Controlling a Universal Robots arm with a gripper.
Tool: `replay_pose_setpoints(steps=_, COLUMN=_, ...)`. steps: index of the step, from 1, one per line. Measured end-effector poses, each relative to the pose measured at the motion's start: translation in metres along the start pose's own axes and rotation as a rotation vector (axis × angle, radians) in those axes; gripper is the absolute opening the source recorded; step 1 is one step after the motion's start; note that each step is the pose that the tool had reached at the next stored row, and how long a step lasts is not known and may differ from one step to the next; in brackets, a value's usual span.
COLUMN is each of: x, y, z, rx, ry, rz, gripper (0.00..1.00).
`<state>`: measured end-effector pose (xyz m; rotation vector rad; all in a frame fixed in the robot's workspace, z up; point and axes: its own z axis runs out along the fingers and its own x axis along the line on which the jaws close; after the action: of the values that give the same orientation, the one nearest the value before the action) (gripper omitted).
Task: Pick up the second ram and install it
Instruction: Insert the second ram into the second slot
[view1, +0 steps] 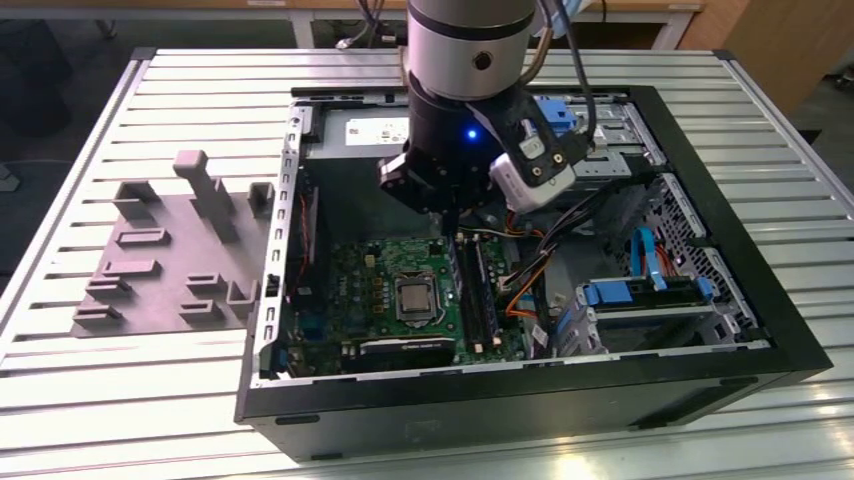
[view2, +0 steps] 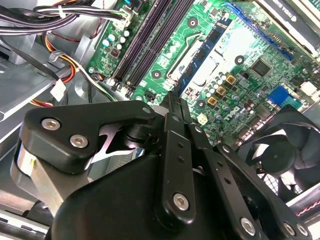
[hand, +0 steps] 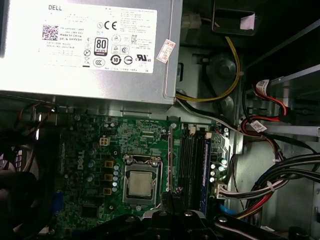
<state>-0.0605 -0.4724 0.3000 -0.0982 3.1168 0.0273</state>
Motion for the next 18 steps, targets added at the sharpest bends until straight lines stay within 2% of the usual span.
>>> replay_pose_setpoints(steps=18, x=-0.0001, y=-0.0001, z=0.0053, rx=-0.0001, ry=-0.0001, rz=0.002, gripper=0.11)
